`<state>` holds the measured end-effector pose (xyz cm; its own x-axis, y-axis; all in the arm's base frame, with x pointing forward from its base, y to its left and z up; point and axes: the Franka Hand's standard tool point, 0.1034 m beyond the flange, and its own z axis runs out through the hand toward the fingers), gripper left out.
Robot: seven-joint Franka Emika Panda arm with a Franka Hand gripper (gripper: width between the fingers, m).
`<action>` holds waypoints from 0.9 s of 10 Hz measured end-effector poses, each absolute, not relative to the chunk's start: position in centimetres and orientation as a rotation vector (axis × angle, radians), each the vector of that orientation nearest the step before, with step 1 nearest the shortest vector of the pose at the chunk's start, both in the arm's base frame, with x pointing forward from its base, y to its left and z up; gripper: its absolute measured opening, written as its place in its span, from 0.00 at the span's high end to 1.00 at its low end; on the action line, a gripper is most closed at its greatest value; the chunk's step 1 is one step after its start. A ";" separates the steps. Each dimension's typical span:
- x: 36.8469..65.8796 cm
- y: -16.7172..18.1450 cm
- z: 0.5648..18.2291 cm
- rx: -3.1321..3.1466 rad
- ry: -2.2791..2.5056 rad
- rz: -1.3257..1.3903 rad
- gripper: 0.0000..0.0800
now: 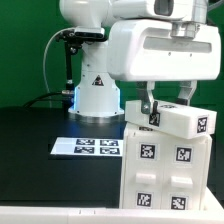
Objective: Assemble cabinet
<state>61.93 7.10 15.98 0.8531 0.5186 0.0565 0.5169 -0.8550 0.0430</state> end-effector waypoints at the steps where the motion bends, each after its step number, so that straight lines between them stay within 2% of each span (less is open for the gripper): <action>1: 61.9 7.3 15.9 3.063 0.587 0.110 0.31; 5: 62.1 7.6 15.9 3.124 -0.426 0.154 0.31; 9: 62.1 7.6 15.8 3.064 -0.809 0.149 0.31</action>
Offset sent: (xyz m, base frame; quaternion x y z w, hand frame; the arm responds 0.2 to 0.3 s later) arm -0.0078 0.0100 -0.0142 0.0230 -0.0184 0.4187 0.9076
